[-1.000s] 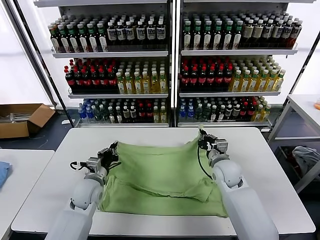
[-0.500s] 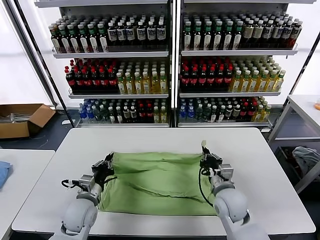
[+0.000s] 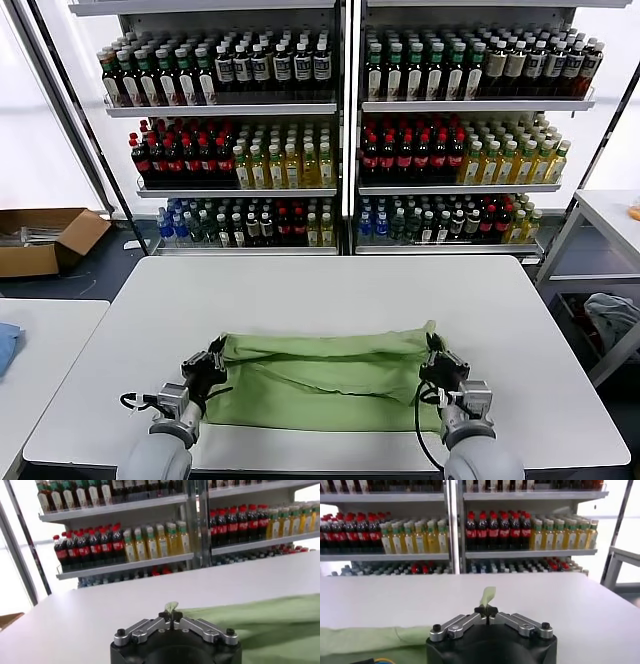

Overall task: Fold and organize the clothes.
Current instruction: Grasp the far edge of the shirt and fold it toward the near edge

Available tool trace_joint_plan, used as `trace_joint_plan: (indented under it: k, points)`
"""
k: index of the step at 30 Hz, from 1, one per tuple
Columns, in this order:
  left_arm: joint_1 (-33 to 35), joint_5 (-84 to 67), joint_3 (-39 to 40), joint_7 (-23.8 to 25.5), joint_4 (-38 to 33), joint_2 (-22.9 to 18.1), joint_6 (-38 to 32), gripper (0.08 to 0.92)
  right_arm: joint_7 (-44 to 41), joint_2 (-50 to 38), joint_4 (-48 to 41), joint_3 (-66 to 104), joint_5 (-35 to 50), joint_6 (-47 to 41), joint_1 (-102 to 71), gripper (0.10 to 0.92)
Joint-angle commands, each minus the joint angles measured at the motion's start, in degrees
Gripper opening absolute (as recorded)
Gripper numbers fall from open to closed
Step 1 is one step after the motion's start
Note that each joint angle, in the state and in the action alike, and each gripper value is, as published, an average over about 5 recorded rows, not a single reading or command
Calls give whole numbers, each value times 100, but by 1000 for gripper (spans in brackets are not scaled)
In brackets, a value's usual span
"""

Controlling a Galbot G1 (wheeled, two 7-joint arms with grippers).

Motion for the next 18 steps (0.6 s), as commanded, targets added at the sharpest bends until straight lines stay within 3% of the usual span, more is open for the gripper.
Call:
trace_joint_plan:
  k: [1,18]
  points:
    - [319,217,-23,63,-14,-34,-42,89,118,44,172,-10,-198,45,-564,106]
    - [149,232,-73,133,8,22,0,89,264,47,-225,117,-286,294,-494,106]
